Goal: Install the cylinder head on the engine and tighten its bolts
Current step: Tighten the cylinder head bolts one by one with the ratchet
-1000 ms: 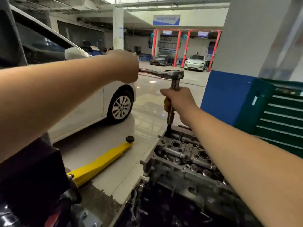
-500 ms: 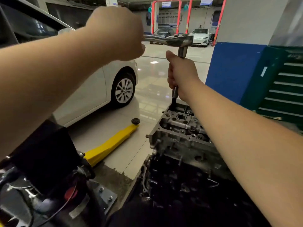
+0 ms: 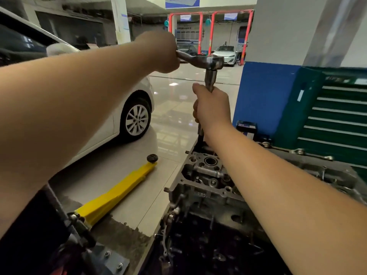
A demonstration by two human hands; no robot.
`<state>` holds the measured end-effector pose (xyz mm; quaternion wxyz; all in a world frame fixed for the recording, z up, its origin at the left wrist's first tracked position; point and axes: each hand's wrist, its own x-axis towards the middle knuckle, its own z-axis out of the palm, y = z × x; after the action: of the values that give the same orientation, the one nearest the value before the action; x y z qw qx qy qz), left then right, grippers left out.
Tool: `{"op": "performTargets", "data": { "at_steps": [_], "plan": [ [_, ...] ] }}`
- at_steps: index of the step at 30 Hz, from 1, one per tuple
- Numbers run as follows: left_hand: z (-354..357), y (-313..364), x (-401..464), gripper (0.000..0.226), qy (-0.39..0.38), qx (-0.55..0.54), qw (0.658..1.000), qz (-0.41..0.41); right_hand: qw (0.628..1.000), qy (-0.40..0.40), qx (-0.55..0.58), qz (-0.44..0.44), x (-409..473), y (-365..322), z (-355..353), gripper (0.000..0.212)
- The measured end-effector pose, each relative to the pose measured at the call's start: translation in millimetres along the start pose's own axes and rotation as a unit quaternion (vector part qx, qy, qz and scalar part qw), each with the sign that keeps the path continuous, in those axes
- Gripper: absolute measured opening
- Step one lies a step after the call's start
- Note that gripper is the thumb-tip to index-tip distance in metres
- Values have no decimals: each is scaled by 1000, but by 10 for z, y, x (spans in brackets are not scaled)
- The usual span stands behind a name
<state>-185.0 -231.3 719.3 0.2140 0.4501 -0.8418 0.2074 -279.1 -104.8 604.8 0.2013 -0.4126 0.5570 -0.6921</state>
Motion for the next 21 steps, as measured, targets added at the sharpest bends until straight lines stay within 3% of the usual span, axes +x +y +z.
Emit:
{"op": "performTargets", "data": {
  "at_steps": [5, 11, 16, 18, 21],
  "plan": [
    [-343, -413, -670, 28, -55, 117, 992, 3, 999, -17, 7, 45, 126, -27, 156, 32],
    [-684, -320, -1421, 49, 11, 177, 977, 115, 1000, -17, 7, 8, 114, 53, 224, 52],
    [-673, -166, -1407, 32, 66, 233, 964, 109, 982, -163, 0, 100, 24, -75, -93, 62],
    [-649, -195, -1282, 28, 96, 215, 966, 103, 982, -157, -6, 100, -26, -93, -153, 54],
    [-460, -399, -973, 44, 98, 149, 981, 82, 994, -74, -6, 79, -130, -110, -38, 31]
  ]
}}
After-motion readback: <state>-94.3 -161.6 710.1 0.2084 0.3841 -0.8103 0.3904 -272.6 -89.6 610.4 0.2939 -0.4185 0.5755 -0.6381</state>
